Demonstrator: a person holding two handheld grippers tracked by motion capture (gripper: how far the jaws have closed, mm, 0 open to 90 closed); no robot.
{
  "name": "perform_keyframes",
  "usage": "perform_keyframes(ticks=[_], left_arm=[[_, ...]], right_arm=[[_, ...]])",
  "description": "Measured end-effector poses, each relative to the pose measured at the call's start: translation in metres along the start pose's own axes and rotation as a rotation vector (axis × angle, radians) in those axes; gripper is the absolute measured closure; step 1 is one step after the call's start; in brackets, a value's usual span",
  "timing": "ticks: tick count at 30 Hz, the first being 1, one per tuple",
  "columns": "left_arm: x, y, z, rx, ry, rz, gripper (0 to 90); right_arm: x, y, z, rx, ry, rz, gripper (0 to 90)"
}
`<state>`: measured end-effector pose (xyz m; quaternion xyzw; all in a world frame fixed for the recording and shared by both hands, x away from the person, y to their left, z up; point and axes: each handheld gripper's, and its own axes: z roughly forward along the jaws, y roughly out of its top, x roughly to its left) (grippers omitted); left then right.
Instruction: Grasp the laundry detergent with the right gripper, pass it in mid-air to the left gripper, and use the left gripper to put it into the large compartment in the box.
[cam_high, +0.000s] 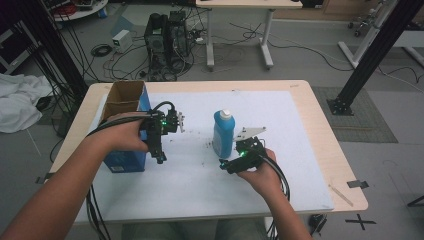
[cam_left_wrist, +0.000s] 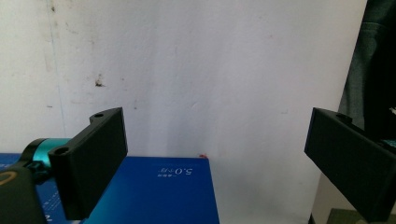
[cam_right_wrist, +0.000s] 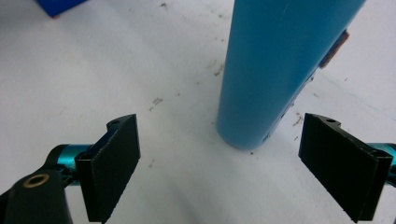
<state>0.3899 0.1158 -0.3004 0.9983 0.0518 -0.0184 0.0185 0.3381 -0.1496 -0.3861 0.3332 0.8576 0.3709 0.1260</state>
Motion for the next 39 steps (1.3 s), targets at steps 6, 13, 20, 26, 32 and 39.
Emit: perform_keyframes(ticks=[6, 13, 20, 26, 32, 39], left_arm=[[-0.001, 0.001, 0.001, -0.008, -0.001, -0.007, 5.8], [-0.001, 0.002, 0.000, -0.002, 0.000, 0.004, 5.8], [-0.002, 0.001, 0.000, -0.011, 0.001, -0.005, 5.7], [-0.003, 0.001, -0.001, -0.007, 0.002, 0.001, 5.8], [-0.003, 0.000, -0.001, -0.013, 0.000, -0.005, 5.8], [-0.003, -0.001, -0.001, -0.005, 0.003, -0.001, 5.8]], right_arm=[[0.003, -0.004, 0.003, -0.049, -0.028, 0.041, 11.7], [0.005, -0.009, 0.009, -0.110, -0.070, 0.063, 11.7], [0.008, -0.010, 0.014, -0.147, -0.099, 0.086, 11.7], [0.008, -0.010, 0.016, -0.178, -0.119, 0.120, 11.7], [0.007, -0.007, 0.021, -0.192, -0.133, 0.139, 11.7], [0.002, -0.005, 0.030, -0.213, -0.162, 0.155, 11.7]])
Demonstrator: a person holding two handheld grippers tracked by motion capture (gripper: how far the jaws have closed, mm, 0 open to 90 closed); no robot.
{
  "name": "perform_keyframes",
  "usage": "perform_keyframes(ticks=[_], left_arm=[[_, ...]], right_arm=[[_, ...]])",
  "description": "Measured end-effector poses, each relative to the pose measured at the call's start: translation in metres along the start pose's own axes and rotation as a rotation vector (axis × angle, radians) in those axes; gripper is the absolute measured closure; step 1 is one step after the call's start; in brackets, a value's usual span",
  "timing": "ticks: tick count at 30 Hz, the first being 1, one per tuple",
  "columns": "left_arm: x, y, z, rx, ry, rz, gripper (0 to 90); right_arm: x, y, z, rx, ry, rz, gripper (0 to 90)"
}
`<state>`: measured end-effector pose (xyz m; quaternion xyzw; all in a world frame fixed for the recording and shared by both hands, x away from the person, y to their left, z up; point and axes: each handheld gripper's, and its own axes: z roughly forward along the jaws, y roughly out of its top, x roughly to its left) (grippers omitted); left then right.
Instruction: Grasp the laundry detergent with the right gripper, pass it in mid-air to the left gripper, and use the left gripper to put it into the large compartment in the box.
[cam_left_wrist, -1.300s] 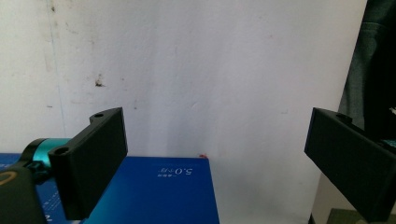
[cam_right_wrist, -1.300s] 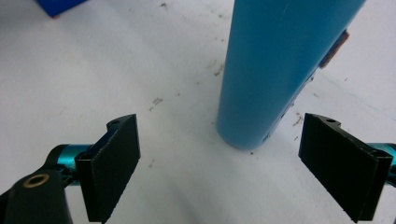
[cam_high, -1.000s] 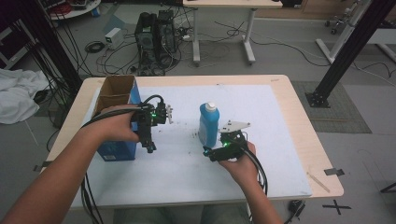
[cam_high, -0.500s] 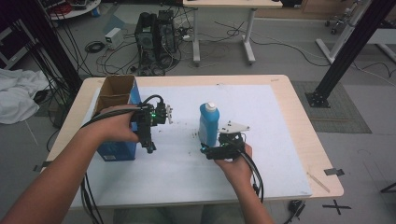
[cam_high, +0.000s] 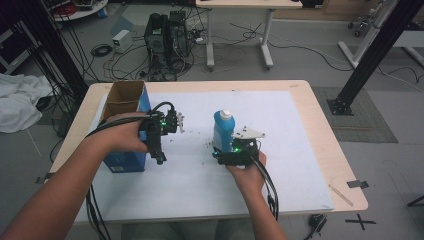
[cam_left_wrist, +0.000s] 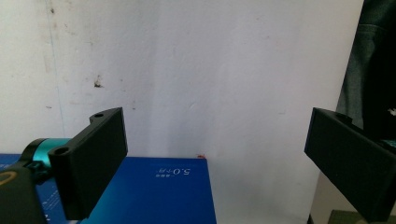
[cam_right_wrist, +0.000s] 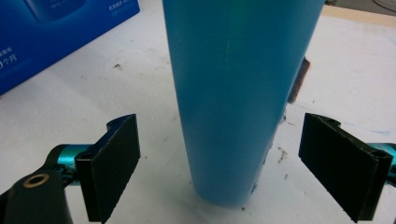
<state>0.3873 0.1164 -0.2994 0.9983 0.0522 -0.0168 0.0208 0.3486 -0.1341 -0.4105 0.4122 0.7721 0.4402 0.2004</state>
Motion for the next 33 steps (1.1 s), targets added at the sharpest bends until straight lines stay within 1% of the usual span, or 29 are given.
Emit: perform_keyframes(ticks=[1, 2, 3, 4, 5, 6, 7, 9, 10, 11, 12, 13, 14, 15, 16, 17, 19, 20, 21, 22, 23, 24, 25, 27, 28, 30, 31, 32, 33], left_arm=[[0.000, 0.000, 0.000, 0.000, -0.001, -0.001, 5.8], [-0.001, 0.000, 0.000, 0.000, 0.001, -0.003, 5.8], [0.000, 0.001, -0.001, 0.010, -0.001, 0.010, 5.8], [-0.001, 0.000, 0.000, 0.002, -0.005, 0.004, 5.8], [-0.001, 0.001, 0.000, 0.003, -0.003, 0.006, 5.8], [-0.001, 0.001, -0.001, 0.005, -0.002, 0.007, 5.8], [-0.001, 0.001, -0.001, 0.007, -0.002, 0.007, 5.8], [-0.001, 0.000, -0.001, 0.008, -0.001, 0.007, 5.8], [-0.001, 0.000, 0.000, 0.005, -0.001, 0.007, 5.8], [-0.001, 0.000, 0.000, 0.002, -0.003, 0.007, 5.8], [-0.001, 0.000, 0.000, 0.005, -0.002, 0.008, 5.8], [-0.001, 0.000, 0.000, 0.004, -0.003, 0.007, 5.8], [-0.001, -0.001, 0.000, 0.004, -0.004, 0.006, 5.8], [-0.001, -0.001, 0.000, -0.003, -0.004, 0.001, 5.8], [-0.001, -0.001, 0.000, -0.004, -0.004, 0.001, 5.8], [-0.001, -0.001, 0.001, -0.007, -0.003, 0.000, 5.8], [-0.001, -0.001, 0.001, -0.005, -0.003, -0.001, 5.8], [-0.002, -0.002, 0.001, -0.008, -0.005, -0.002, 5.8], [-0.002, -0.002, 0.002, -0.008, -0.005, -0.002, 5.8], [-0.001, -0.002, 0.002, -0.007, -0.006, -0.001, 5.8], [-0.001, -0.001, 0.001, 0.006, -0.006, 0.006, 5.8], [-0.001, -0.001, 0.001, 0.002, -0.008, 0.006, 5.8], [-0.001, -0.001, 0.001, 0.003, -0.005, 0.008, 5.8], [0.000, 0.000, 0.002, 0.001, -0.006, 0.011, 5.8], [0.000, 0.000, 0.002, 0.003, -0.007, 0.011, 5.8], [0.000, 0.001, 0.002, 0.006, -0.011, 0.010, 5.8], [0.000, 0.000, 0.003, 0.002, -0.015, 0.011, 5.8], [0.000, 0.000, 0.003, -0.007, -0.009, 0.001, 5.8], [0.001, 0.001, 0.002, 0.008, -0.009, 0.018, 5.8]], right_arm=[[0.000, 0.000, 0.001, 0.009, -0.001, 0.019, 11.7], [0.000, 0.001, 0.002, 0.004, -0.004, 0.013, 11.7], [-0.001, 0.001, 0.004, -0.003, -0.007, 0.007, 11.7], [-0.002, 0.001, 0.005, -0.014, -0.017, -0.007, 11.7], [0.001, 0.002, 0.005, 0.003, -0.015, 0.033, 11.7], [-0.001, 0.002, 0.007, -0.014, -0.019, 0.006, 11.7], [0.001, 0.003, 0.006, -0.004, -0.021, 0.031, 11.7], [-0.001, 0.003, 0.008, -0.026, -0.029, -0.002, 11.7], [0.000, 0.004, 0.008, -0.013, -0.030, 0.016, 11.7], [-0.001, 0.004, 0.011, -0.028, -0.037, -0.011, 11.7], [0.002, 0.004, 0.011, -0.006, -0.040, 0.023, 11.7], [0.001, 0.004, 0.012, -0.015, -0.047, 0.015, 11.7], [0.002, 0.005, 0.013, -0.015, -0.046, 0.020, 11.7], [0.001, 0.005, 0.015, -0.022, -0.056, -0.001, 11.7], [0.003, 0.005, 0.015, -0.020, -0.057, 0.023, 11.7], [0.002, 0.005, 0.017, -0.032, -0.056, 0.000, 11.7], [0.002, 0.006, 0.019, -0.046, -0.072, -0.025, 11.7], [0.005, 0.006, 0.018, -0.033, -0.077, 0.016, 11.7], [0.007, 0.007, 0.018, -0.041, -0.095, 0.008, 11.7], [0.007, 0.007, 0.018, -0.044, -0.094, 0.007, 11.7], [0.007, 0.007, 0.018, -0.049, -0.095, 0.009, 11.7], [0.008, 0.007, 0.018, -0.053, -0.103, 0.018, 11.7], [0.007, 0.007, 0.019, -0.062, -0.104, 0.003, 11.7], [0.008, 0.008, 0.021, -0.070, -0.103, 0.012, 11.7], [0.008, 0.008, 0.023, -0.073, -0.113, 0.009, 11.7], [0.009, 0.009, 0.024, -0.072, -0.111, 0.012, 11.7], [0.010, 0.009, 0.024, -0.078, -0.121, 0.002, 11.7], [0.010, 0.009, 0.024, -0.078, -0.121, 0.002, 11.7], [0.012, 0.009, 0.025, -0.079, -0.121, 0.020, 11.8]])
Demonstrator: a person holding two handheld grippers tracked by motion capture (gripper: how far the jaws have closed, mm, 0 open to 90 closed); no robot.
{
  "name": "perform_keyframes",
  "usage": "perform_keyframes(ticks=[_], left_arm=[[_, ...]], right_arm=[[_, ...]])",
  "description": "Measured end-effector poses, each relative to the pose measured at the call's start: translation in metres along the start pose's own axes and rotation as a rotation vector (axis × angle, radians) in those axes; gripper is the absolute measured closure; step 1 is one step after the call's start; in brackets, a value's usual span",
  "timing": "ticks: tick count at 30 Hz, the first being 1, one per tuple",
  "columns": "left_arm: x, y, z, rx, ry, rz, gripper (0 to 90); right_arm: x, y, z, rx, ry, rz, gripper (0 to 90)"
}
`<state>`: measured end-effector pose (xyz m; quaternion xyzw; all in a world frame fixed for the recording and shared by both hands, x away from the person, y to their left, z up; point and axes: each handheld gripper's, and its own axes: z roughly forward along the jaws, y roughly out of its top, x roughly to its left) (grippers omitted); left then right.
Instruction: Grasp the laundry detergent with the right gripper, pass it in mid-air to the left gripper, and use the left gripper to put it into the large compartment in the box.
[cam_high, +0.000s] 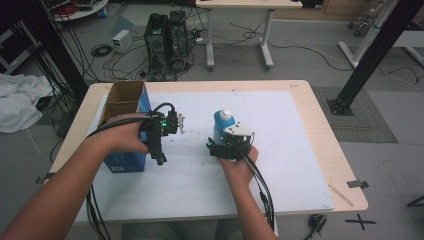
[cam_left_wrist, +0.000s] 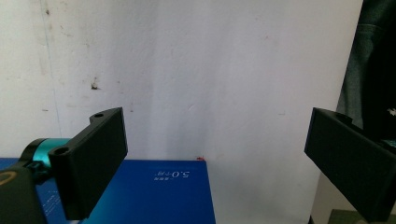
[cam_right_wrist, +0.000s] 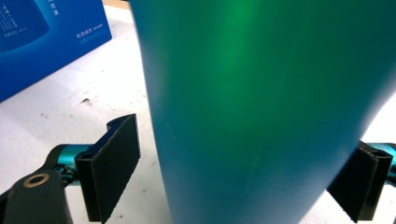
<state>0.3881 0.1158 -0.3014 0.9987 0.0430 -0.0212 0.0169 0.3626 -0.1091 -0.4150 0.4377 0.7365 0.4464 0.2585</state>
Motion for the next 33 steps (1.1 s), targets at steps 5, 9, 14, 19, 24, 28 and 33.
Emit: perform_keyframes(ticks=[5, 9, 14, 19, 24, 28, 33], left_arm=[[0.0009, -0.0010, 0.0000, -0.002, -0.003, -0.002, 5.8], [0.0005, -0.0010, 0.0008, -0.004, -0.001, -0.010, 5.8], [0.0004, 0.0013, 0.0019, 0.004, 0.001, -0.005, 5.8], [0.0007, 0.0028, 0.0029, -0.001, -0.005, -0.003, 5.8], [0.0012, 0.0031, 0.0036, 0.005, -0.002, -0.002, 5.8], [0.0020, 0.0035, 0.0051, 0.003, -0.004, -0.001, 5.8], [0.0022, 0.0044, 0.0057, 0.004, -0.008, -0.001, 5.8]], right_arm=[[-0.0017, -0.0005, 0.0017, -0.001, -0.018, -0.005, 12.6], [-0.0032, 0.0000, 0.0028, -0.030, -0.012, -0.025, 15.9], [-0.0045, -0.0002, 0.0041, -0.041, -0.020, -0.046, 18.3], [-0.0039, 0.0007, 0.0031, -0.052, -0.022, -0.032, 22.0], [-0.0048, 0.0012, 0.0029, -0.067, -0.032, -0.033, 23.3], [-0.0049, 0.0010, 0.0034, -0.064, -0.039, -0.030, 24.2], [-0.0040, 0.0014, 0.0025, -0.074, -0.040, -0.013, 26.5]])
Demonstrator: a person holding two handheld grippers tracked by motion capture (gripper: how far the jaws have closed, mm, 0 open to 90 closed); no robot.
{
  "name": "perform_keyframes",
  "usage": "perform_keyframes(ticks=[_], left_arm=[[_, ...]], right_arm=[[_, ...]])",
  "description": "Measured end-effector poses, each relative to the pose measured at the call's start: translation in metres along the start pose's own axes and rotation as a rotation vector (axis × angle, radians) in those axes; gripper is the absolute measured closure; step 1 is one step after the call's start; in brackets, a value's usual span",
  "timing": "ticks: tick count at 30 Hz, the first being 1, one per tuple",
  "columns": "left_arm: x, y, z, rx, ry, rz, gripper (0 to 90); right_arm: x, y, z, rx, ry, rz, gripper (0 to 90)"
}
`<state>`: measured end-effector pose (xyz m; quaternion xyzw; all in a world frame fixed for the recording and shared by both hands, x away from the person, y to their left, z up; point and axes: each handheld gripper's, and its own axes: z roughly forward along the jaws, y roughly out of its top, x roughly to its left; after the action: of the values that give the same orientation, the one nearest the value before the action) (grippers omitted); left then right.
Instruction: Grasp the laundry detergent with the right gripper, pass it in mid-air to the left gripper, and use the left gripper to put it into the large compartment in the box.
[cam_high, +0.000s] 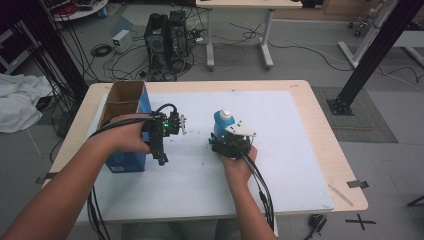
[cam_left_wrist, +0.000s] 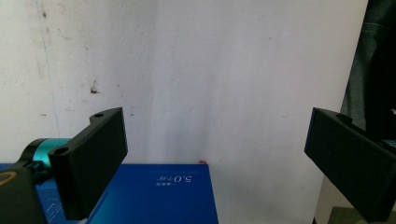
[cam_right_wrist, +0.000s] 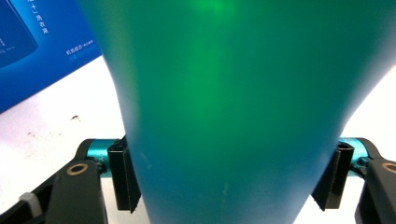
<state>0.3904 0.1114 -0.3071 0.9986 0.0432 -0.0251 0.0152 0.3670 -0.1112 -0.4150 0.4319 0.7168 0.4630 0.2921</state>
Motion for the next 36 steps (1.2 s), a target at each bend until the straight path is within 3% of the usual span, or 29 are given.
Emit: perform_keyframes(ticks=[7, 14, 20, 36], left_arm=[[-0.0009, 0.0001, 0.0003, 0.001, 0.006, -0.004, 5.8], [-0.0009, -0.0005, 0.0004, 0.005, 0.005, -0.002, 5.8], [-0.0023, 0.0012, 0.0013, 0.002, 0.008, -0.003, 5.8], [-0.0019, 0.0046, 0.0024, 0.008, 0.004, 0.005, 5.8]], right_arm=[[0.0006, -0.0005, -0.0002, 0.010, 0.003, -0.002, 29.9], [0.0008, -0.0002, 0.0002, -0.018, 0.005, -0.022, 33.7], [0.0029, 0.0002, -0.0005, -0.018, 0.004, 0.002, 37.1], [0.0034, 0.0001, -0.0012, -0.010, -0.017, -0.002, 44.9]])
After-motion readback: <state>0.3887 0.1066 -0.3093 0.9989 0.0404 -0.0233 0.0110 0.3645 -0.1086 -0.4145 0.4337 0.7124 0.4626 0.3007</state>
